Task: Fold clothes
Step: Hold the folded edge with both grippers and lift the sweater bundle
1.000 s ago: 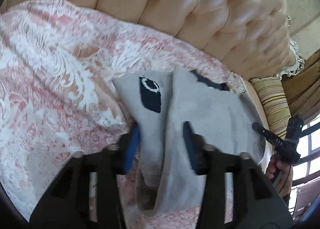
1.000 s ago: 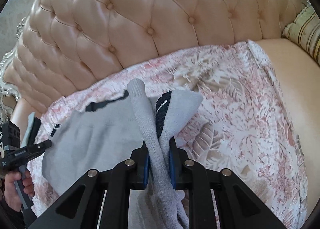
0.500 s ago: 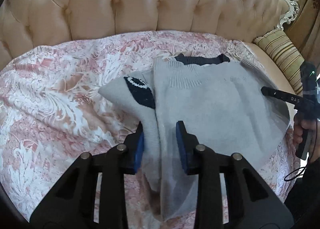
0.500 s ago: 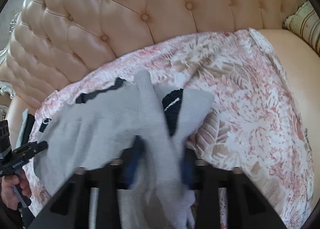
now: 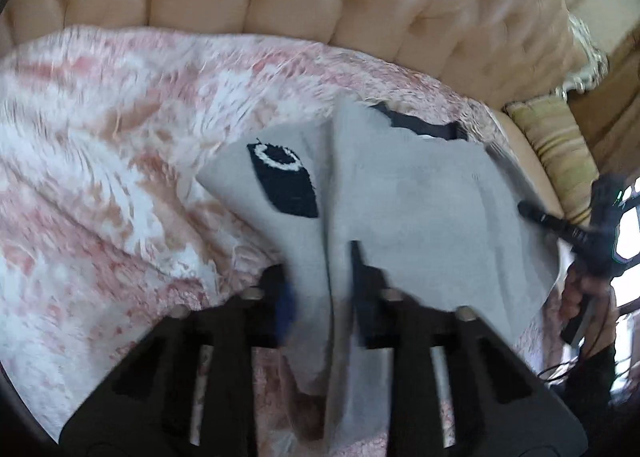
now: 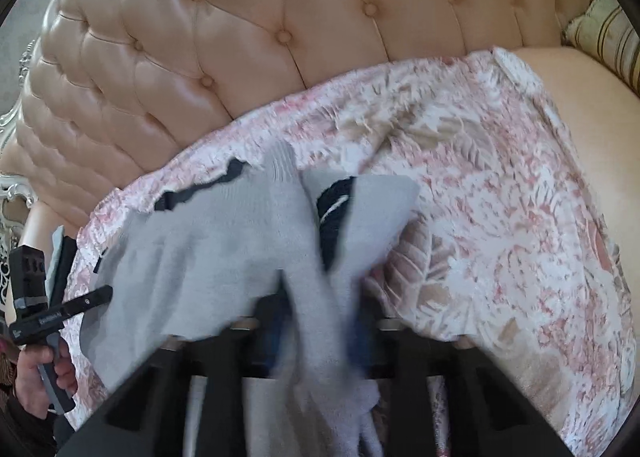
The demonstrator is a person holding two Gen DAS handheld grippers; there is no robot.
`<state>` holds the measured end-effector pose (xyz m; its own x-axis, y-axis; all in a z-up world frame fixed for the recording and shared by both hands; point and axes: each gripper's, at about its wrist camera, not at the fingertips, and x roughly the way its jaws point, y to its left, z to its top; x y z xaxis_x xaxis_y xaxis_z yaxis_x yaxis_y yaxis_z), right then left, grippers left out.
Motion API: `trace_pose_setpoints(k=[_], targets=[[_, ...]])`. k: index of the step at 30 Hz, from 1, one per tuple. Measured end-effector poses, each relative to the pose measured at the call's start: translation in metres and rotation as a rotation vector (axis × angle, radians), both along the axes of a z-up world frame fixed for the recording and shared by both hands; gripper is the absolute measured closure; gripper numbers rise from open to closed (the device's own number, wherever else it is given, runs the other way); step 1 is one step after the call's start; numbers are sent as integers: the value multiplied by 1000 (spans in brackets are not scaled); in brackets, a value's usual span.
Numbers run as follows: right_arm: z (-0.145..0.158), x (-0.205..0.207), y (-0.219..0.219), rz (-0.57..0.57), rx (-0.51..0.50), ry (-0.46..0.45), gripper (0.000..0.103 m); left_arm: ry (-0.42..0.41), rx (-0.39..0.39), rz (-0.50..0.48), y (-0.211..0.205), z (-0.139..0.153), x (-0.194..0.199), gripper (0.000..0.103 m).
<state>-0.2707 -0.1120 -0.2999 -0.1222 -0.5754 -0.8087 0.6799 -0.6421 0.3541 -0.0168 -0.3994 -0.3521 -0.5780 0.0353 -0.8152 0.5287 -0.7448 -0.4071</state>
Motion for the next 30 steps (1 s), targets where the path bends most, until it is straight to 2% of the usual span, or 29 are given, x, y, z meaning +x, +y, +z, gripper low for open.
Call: trace_pose_setpoints(k=[2,8,14,17,20,23,25,26,27,29,30], targets=[[12,3,-2,6,-21,37,88,6,-29,-5,3,15,1,87],[56,12,-3,23,-84,74,88,80,32,30,9,65,17,87],[113,43,16,36,-107,120,88,165,185,148,35,106,63,88],[129,69,40,48,-72,116,88,211,253,182,72,111,100,88],[112,90,69,42,11,88,89,196,238,159,119,92,130,88],[72,109,91,25,114,33,89,144,236,122,151,53,148,88],[47,115,99,4,175,30,89,130,223,123,160,33,160,88],[34,117,102,-10,203,34,89,132,225,132,161,26,166,84],[26,116,108,-35,196,16,88,141,249,148,158,20,172,72],[23,112,114,-70,178,-9,80,167,274,160,155,14,180,53],[22,110,117,-86,170,-20,79,188,284,146,155,12,182,47]])
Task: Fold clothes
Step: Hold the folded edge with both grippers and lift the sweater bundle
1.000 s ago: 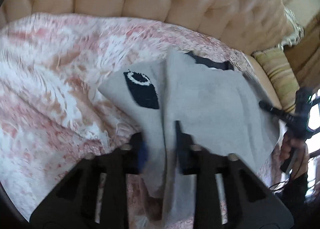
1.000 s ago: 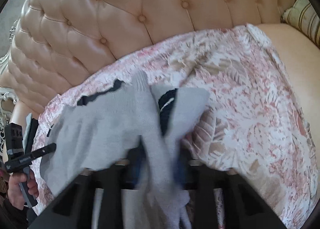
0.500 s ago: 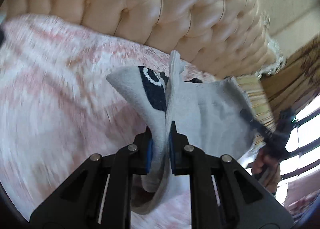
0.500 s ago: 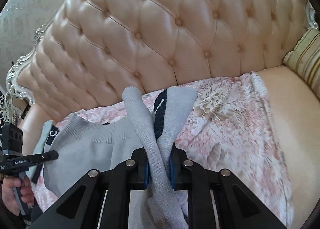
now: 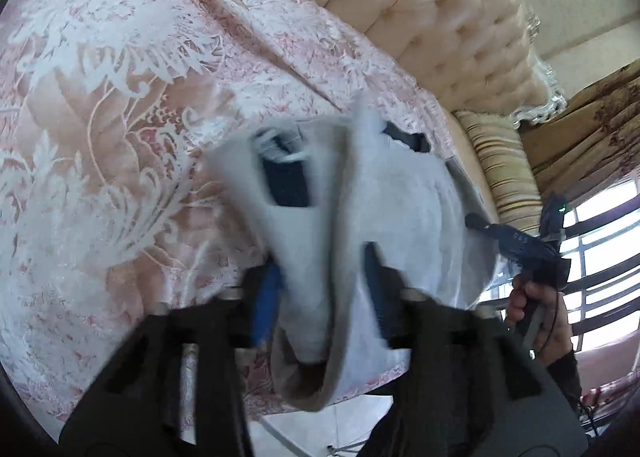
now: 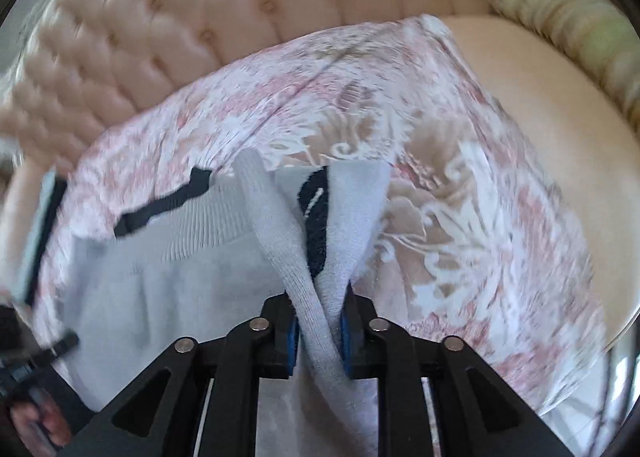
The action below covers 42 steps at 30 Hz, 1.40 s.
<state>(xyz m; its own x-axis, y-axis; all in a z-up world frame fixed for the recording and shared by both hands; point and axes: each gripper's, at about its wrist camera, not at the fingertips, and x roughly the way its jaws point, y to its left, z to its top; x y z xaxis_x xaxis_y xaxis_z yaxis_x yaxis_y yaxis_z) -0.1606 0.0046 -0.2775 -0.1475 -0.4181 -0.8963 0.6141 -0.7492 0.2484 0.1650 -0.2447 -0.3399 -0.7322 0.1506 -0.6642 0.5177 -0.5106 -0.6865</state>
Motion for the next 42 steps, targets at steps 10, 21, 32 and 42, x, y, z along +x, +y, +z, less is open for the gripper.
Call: trace_pose_setpoints(k=[10,21,32,42], targets=[[-14,-1,22,17,29,-8,43,-22,-5,-61,0,-17,-18,44],[-11,1,5,130,-33,14,77,-89,-97,-140,6,-5,-36,70],[53,23,-2,130,-73,119,89,-14,-99,-85,6,43,-16,86],[65,29,-9,159,-34,155,89,-46,-151,-97,10,50,-24,86]])
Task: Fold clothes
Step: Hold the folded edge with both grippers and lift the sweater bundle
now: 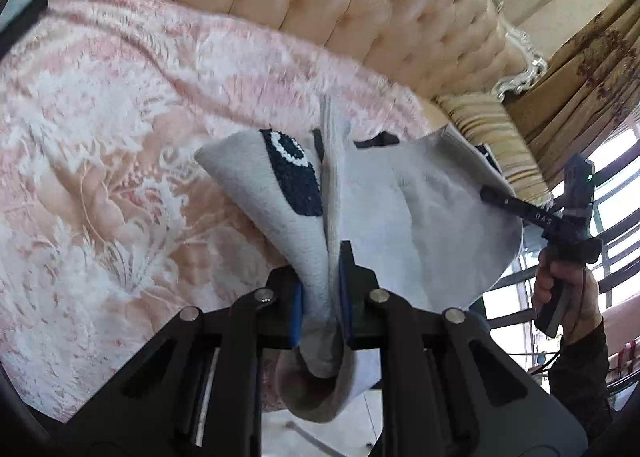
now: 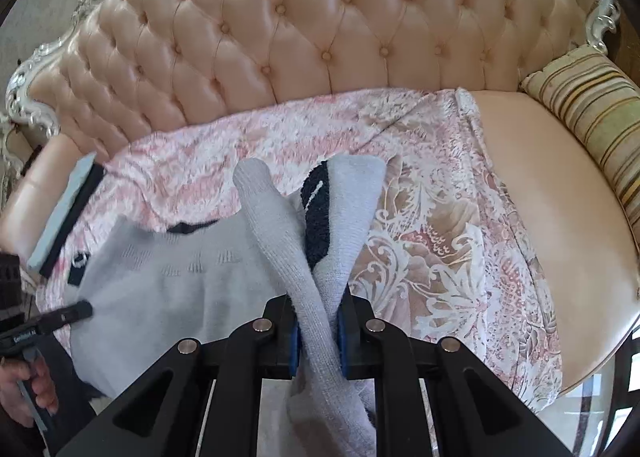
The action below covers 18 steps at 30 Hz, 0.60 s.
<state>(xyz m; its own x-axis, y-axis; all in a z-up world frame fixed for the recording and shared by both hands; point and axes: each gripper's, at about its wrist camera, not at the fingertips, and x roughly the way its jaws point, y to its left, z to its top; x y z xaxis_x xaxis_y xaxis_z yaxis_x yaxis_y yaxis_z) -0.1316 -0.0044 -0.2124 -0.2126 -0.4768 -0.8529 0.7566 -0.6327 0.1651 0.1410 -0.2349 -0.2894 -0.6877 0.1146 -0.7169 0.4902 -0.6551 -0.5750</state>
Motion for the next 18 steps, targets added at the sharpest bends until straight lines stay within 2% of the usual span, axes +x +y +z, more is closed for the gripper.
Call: trace_pose_setpoints(k=[2,4,6,11,14,16,17,18], targets=[[-16,-5,0,-15,30,-23,89,-13,4,-4,1,-7,-2,86],[-30,-7,1,-29,53,-37,89,-26,7,-7,2,-14,-3,80],[-40,-11,4,-37,61,-59,89,-40,13,-9,3,-21,-5,65],[-59,-20,10,-64,77,-106,81,-114,24,-15,0,-35,-13,56],[-68,-25,13,-82,83,-136,73,-125,47,-9,-2,-42,-12,56],[-71,-24,15,-81,77,-135,73,-131,36,-28,0,-43,-13,56],[-70,-23,15,-75,73,-124,79,-134,20,-35,2,-41,-13,74],[-69,-22,16,-69,69,-113,84,-137,3,-41,3,-39,-13,85]])
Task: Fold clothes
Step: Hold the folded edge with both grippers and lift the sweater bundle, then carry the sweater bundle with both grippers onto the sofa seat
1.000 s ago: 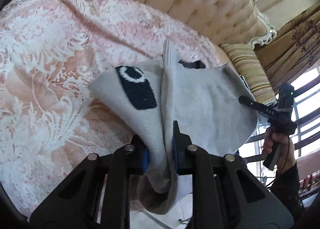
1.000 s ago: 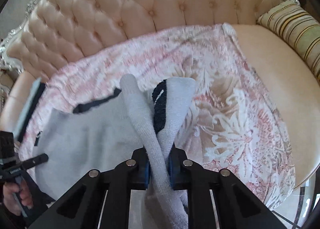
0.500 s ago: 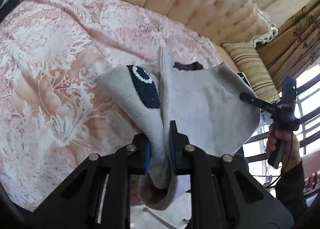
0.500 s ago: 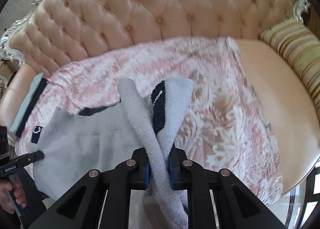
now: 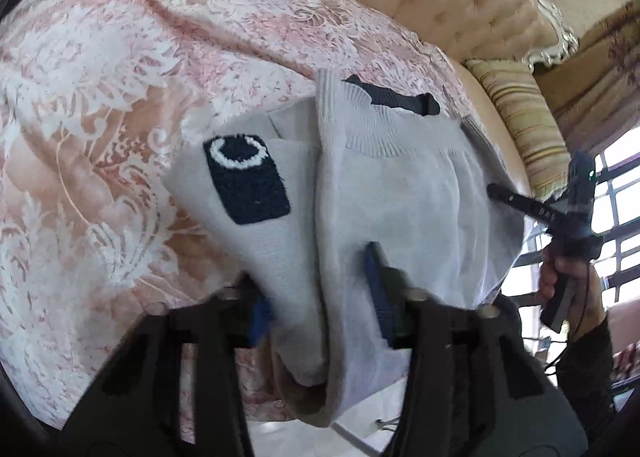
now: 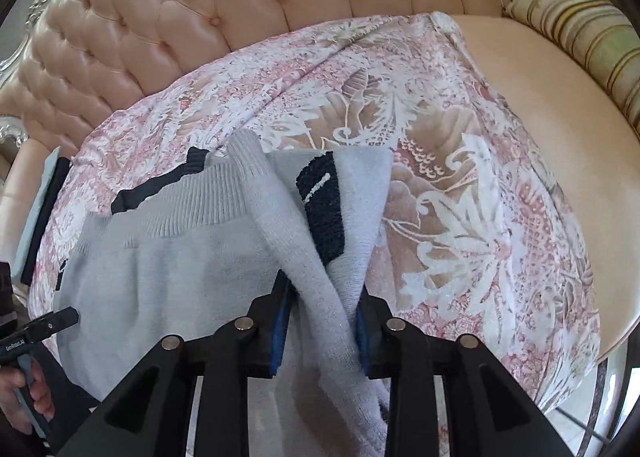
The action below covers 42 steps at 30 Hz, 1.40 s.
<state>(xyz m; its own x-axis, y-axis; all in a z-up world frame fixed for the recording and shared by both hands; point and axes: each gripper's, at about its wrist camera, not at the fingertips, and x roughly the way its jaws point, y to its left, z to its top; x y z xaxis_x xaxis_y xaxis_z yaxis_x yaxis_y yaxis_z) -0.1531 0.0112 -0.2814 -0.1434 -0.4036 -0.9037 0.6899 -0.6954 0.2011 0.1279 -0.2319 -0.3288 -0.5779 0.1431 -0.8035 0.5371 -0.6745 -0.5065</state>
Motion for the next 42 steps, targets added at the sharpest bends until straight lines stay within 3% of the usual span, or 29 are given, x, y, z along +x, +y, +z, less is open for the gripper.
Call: trace_pose_setpoints(k=[4,17,21,25,29,34,42], targets=[[15,11,1,12,-10,68,89,38,-49,-3,6,21,5,87],[99,26,-20,48,-57,225,89,207,-16,49,-3,86,10,88],[126,27,-34,64,-68,270,89,249,-37,63,-12,106,13,88],[138,31,-51,88,-62,300,89,265,-33,98,-20,109,23,88],[130,41,-77,123,-41,280,89,256,-13,140,-32,99,40,88],[127,67,-152,223,-8,276,89,264,-7,242,-61,95,83,88],[169,150,-356,501,-30,333,89,298,-106,502,-145,127,190,89]])
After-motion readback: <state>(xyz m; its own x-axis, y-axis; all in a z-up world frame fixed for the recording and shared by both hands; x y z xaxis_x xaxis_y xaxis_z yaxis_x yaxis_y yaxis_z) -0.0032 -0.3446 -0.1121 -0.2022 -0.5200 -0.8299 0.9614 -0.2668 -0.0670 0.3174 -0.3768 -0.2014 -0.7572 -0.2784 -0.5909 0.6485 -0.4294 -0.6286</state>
